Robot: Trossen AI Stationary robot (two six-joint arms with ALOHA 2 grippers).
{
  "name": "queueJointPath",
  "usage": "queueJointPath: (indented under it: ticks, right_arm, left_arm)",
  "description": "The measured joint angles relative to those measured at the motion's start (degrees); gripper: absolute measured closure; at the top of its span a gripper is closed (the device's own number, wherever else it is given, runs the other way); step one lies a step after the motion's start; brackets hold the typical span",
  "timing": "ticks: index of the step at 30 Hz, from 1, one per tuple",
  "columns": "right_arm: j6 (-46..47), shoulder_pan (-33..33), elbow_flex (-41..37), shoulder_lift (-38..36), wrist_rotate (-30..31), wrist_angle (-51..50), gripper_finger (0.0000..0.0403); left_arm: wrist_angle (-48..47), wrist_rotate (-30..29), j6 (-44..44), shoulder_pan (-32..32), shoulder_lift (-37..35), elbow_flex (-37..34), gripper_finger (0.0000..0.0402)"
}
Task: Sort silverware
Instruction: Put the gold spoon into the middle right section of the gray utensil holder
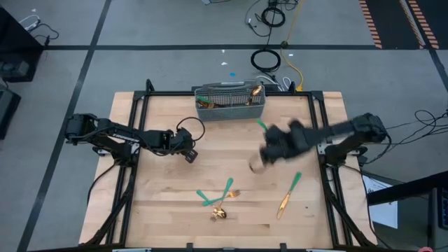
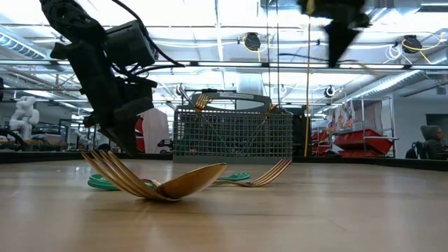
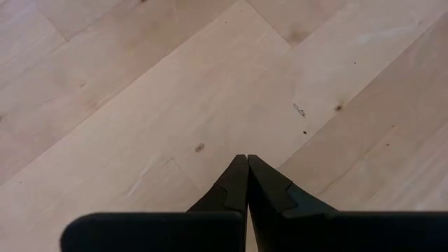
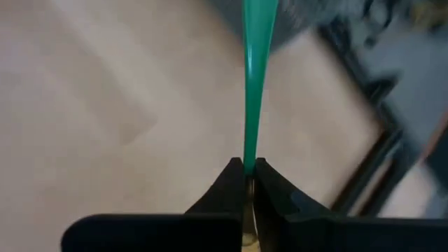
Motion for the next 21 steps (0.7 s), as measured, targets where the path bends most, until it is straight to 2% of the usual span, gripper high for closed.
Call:
queueJointPath:
  ticks: [4, 10, 16, 21]
  right_arm:
    - [-24.35, -12.36, 4.75, 0.0, 4.2, 4.21, 0.0403]
    - [-51.65, -25.37, 12.6, 2.23, 11.51, 5.61, 0.0403]
    - [-81.72, -28.06, 15.62, 8.49, 28.39, 12.03, 0.0403]
    - [-101.95, -26.92, 15.6, 14.77, 35.17, 19.37, 0.0403]
  left_arm:
    - [0.0, 0.0, -0.04, 0.0, 0.0, 0.0, 0.0393]
    - [0.04, -0.04, -0.11, 0.0, 0.0, 0.01, 0.0393]
    - [0.35, -0.66, -0.09, 0.0, 0.0, 0.01, 0.0393]
    - [0.46, -2.34, -0.11, 0.0, 0.0, 0.02, 0.0393]
